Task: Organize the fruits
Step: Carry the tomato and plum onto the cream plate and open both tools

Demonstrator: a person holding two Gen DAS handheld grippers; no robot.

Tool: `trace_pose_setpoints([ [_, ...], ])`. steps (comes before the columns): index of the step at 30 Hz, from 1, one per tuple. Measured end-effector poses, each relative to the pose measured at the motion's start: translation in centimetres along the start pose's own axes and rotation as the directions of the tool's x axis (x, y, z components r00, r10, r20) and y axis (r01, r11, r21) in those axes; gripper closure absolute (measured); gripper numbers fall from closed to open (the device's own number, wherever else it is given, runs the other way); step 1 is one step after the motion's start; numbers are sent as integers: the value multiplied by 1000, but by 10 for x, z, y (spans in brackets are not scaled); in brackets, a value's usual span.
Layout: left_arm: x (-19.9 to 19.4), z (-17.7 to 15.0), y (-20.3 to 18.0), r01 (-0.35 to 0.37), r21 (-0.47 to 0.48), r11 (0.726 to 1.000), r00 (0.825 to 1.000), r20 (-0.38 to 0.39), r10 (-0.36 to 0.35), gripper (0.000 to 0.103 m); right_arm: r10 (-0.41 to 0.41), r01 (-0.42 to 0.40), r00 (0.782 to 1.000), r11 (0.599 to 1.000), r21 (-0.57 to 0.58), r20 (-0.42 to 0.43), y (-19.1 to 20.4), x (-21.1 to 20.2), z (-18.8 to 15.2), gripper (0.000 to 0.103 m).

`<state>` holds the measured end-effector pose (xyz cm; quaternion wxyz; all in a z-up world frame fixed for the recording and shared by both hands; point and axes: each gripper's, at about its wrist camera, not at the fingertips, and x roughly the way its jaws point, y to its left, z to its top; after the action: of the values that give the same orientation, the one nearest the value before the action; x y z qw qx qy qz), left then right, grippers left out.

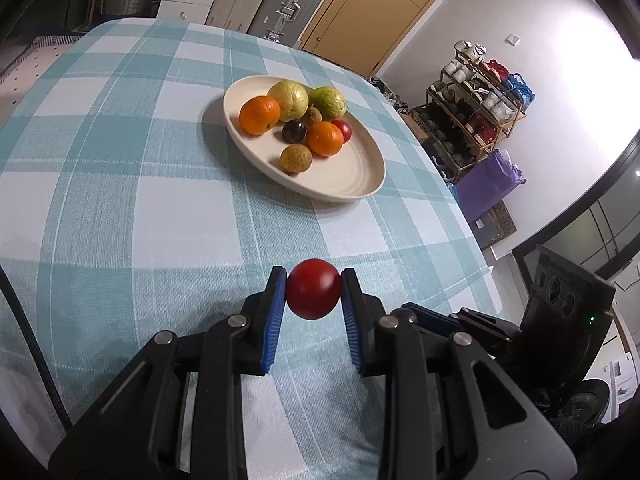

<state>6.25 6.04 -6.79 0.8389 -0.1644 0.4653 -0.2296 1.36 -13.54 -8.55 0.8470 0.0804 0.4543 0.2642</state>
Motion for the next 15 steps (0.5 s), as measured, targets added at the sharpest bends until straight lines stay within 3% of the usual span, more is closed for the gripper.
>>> trace_pose_setpoints([
  [15,37,51,-30,7,31,999,1000,1,-7,79,9,-14,996,999,49,93,-36,-16,43,77],
])
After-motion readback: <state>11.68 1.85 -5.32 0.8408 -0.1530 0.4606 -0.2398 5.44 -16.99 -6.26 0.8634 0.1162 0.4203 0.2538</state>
